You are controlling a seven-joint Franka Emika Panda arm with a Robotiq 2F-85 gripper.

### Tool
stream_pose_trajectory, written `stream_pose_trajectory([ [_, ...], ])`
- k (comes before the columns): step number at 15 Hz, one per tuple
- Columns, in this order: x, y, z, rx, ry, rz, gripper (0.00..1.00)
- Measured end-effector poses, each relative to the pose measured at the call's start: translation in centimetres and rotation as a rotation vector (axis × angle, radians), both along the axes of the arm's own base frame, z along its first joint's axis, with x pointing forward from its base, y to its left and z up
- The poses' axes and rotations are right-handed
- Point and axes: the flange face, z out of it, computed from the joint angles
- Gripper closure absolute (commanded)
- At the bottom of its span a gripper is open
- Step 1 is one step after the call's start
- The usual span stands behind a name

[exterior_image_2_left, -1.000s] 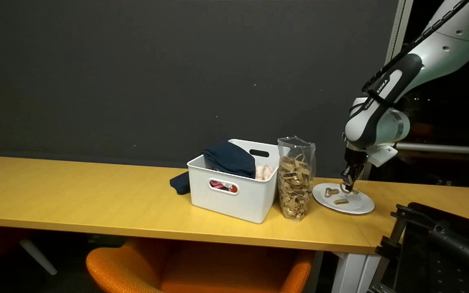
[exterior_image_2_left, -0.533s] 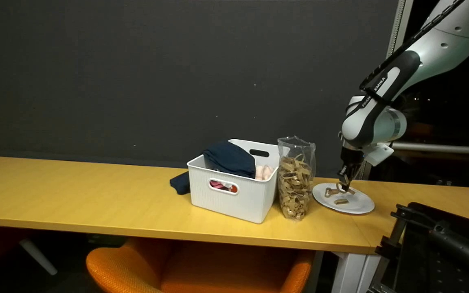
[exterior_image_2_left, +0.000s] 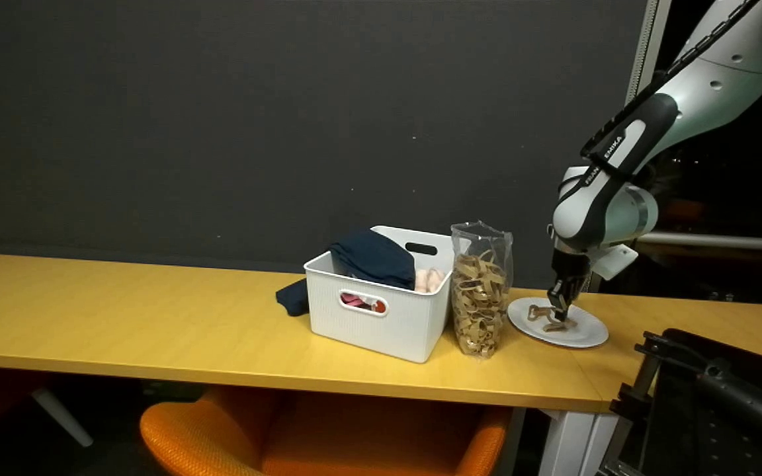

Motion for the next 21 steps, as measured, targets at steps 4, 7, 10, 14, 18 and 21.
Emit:
stream_pose_trajectory([
  [4, -0.2, 0.0, -0.8, 0.002, 0.007, -0.001, 0.66],
  [7, 0.0, -0.2, -0.8, -0.001, 0.005, -0.002, 0.43],
  [10, -0.1, -0.3, -1.3, -0.002, 0.008, -0.004, 0.74],
  [14, -0.1, -0.2, -2.6, 0.002, 0.016, -0.001, 0.99],
  [18, 0.1, -0.4, -2.9, -0.002, 0.013, 0.000, 1.00],
  [21, 0.2, -0.4, -2.8, -0.005, 0.011, 0.000, 0.99],
])
